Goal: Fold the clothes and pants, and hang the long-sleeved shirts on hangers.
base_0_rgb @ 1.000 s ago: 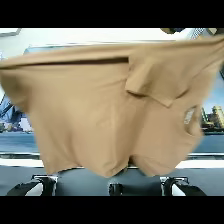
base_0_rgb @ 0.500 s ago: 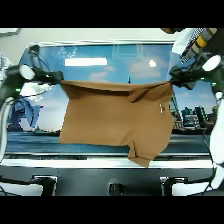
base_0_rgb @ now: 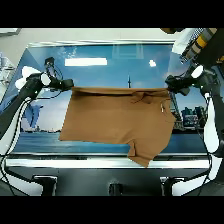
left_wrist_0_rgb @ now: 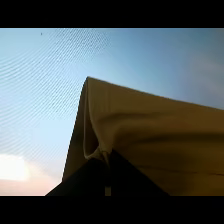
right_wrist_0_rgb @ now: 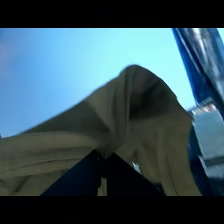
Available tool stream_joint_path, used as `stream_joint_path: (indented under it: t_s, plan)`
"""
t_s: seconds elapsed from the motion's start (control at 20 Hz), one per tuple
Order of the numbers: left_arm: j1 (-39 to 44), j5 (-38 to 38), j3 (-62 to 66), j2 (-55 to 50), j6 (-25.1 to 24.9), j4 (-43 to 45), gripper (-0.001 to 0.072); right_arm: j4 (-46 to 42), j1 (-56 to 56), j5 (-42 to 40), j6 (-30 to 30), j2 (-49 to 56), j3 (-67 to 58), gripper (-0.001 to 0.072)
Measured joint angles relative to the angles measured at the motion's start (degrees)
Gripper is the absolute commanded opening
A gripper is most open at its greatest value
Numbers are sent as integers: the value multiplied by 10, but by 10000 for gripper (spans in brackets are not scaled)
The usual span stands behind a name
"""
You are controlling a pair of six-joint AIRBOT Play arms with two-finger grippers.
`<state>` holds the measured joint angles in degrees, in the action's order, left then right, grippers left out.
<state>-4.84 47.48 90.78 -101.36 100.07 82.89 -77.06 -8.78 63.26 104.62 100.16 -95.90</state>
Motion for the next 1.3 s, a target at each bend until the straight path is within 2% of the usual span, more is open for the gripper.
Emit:
stream_joint_path:
  t_s: [0.2, 0.55, 1.0, 1.1, 1.15, 1.25, 1.3]
  plan:
    - [-13, 71, 0, -2, -2, 1, 18, -49, 0, 98, 0, -9, 0, 28]
    - [-18, 166, -1, -7, -54, 2, 18, -77, 0, 204, -5, 2, 1, 28]
    - [-18, 217, -2, -40, -70, 4, 19, -75, 0, 249, -15, 53, 1, 32]
    - [-17, 225, -2, -47, -71, 4, 22, -66, 0, 253, -15, 61, 1, 85]
    - [-17, 228, -2, -50, -71, 3, 44, -60, 0, 255, -17, 64, 1, 93]
    - [-17, 230, -2, -53, -71, 4, 192, -42, 0, 257, -22, 69, 1, 109]
    - [-17, 231, -2, -54, -71, 4, 244, -30, 0, 259, -26, 70, 1, 219]
